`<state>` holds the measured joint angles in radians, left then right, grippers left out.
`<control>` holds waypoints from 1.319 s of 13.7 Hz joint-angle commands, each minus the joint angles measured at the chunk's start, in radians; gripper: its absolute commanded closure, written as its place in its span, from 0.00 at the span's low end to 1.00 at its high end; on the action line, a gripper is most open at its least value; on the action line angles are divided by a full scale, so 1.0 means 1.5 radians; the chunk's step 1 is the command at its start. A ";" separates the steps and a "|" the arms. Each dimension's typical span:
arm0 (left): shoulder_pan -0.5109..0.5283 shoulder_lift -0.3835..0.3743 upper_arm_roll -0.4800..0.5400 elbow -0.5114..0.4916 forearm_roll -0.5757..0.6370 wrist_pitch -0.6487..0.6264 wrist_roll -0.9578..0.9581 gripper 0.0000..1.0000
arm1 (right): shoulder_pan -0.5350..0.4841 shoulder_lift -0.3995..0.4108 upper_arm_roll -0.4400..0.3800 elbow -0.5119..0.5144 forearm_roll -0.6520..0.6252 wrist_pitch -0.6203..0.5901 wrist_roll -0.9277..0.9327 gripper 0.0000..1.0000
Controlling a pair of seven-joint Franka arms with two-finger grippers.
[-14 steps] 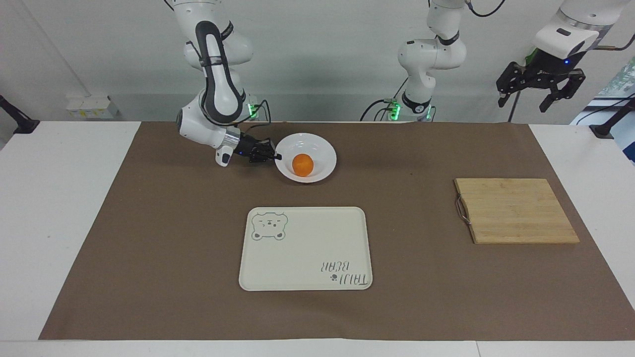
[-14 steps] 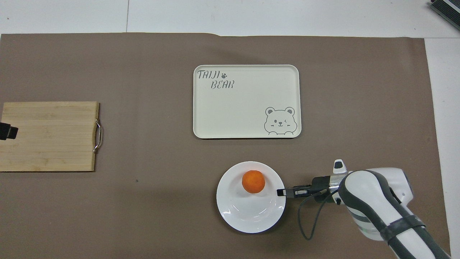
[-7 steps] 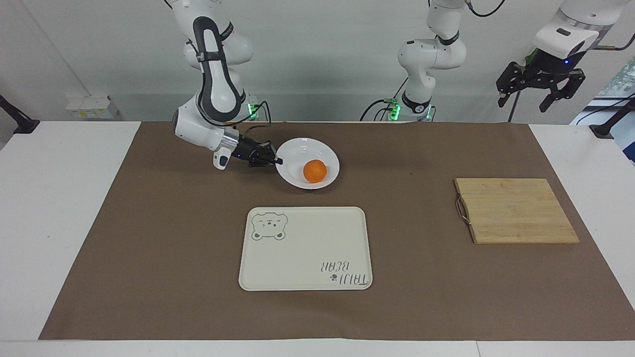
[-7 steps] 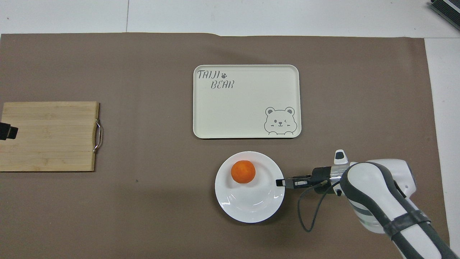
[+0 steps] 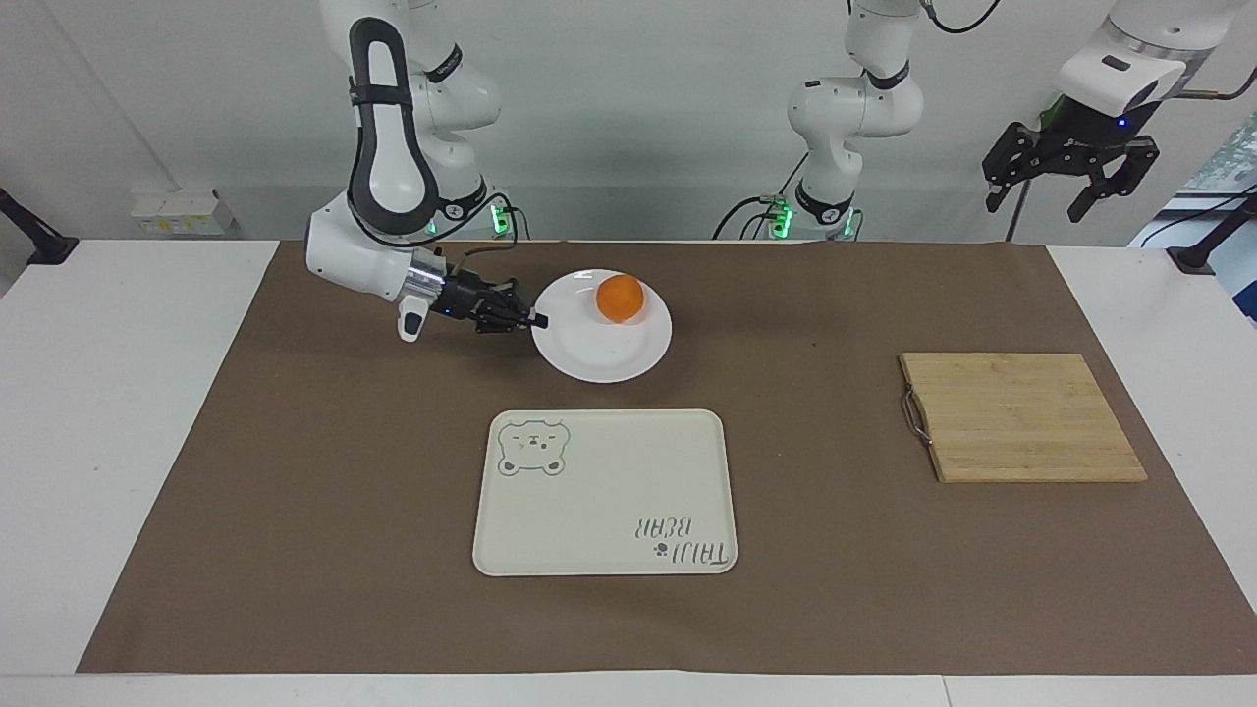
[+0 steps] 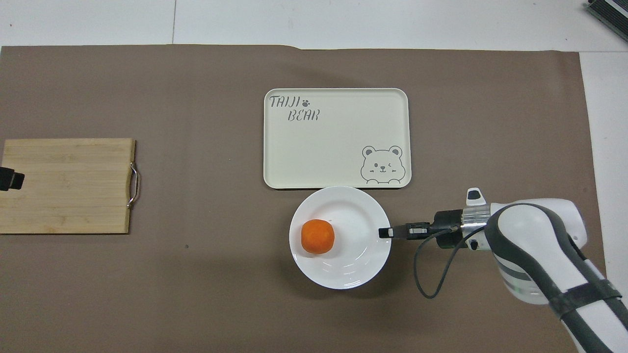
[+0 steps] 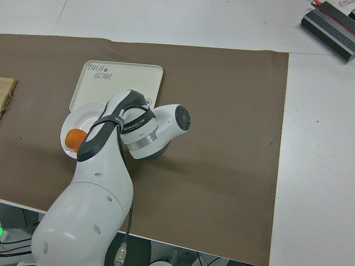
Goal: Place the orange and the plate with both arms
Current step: 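Lift the plate with the right gripper onto the bear tray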
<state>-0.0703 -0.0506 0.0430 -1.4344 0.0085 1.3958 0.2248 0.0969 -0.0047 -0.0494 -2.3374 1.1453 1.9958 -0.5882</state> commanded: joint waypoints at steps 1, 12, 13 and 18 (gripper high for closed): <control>-0.001 -0.015 0.001 -0.016 0.007 -0.001 -0.006 0.00 | -0.018 0.055 0.003 0.083 0.021 -0.023 0.051 1.00; -0.001 -0.015 0.001 -0.016 0.007 -0.001 -0.006 0.00 | -0.025 0.261 0.004 0.355 0.022 0.046 0.181 1.00; -0.001 -0.015 0.001 -0.016 0.007 -0.001 -0.006 0.00 | -0.023 0.278 0.005 0.367 0.022 0.061 0.181 1.00; -0.001 -0.015 0.001 -0.016 0.007 -0.001 -0.006 0.00 | 0.024 0.326 0.016 0.385 0.065 0.150 0.168 1.00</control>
<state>-0.0703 -0.0507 0.0430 -1.4344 0.0085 1.3958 0.2248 0.1063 0.4616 -0.0338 -1.7881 1.1977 2.1822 -0.3294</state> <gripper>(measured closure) 0.000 0.952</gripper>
